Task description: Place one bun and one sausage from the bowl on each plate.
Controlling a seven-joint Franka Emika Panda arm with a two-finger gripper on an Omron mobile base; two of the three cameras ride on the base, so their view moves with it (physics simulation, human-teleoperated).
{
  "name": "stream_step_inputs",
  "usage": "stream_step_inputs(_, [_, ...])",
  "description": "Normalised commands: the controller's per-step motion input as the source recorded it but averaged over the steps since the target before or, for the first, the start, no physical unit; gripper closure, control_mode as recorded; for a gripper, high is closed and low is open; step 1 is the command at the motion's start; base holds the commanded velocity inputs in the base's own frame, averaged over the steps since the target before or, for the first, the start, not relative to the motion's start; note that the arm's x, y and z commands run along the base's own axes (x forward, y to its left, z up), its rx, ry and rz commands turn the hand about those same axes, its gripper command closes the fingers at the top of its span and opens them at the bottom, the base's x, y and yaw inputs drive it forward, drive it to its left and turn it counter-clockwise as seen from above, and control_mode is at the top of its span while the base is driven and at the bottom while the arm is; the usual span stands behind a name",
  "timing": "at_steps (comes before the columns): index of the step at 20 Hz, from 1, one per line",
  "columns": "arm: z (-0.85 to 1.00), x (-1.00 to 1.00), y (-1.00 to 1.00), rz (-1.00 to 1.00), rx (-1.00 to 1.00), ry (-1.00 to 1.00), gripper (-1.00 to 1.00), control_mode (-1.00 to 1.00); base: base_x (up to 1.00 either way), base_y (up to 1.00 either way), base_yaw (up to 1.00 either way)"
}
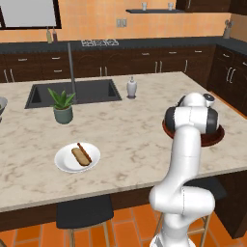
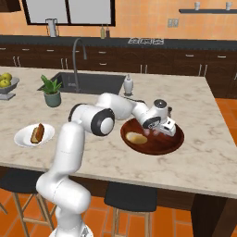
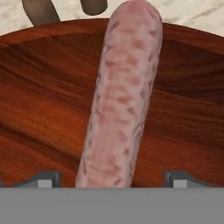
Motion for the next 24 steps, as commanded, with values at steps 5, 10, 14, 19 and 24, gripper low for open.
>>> stream_step_inputs(5, [0.0, 0.0, 0.0, 0.0, 0.0, 0.0, 1.0, -1.0, 0.0, 0.0, 0.0])
stream_step_inputs(10, [0.31, -0.11, 0.0, 0.05, 0.02, 0.06, 1.0, -1.0, 0.0, 0.0, 0.0])
stream_step_inputs(14, [0.78, -0.45, 0.47, 0.25, 0.07, 0.19, 1.0, -1.0, 0.0, 0.0, 0.0])
stream_step_inputs(19, [0.33, -0.66, 0.96, 0.11, 0.0, 0.16, 1.0, -1.0, 0.0, 0.0, 0.0])
stream_step_inputs(24, [0.27, -0.42, 1.0, 0.06, 0.05, 0.25, 1.0, -1.0, 0.0, 0.0, 0.0])
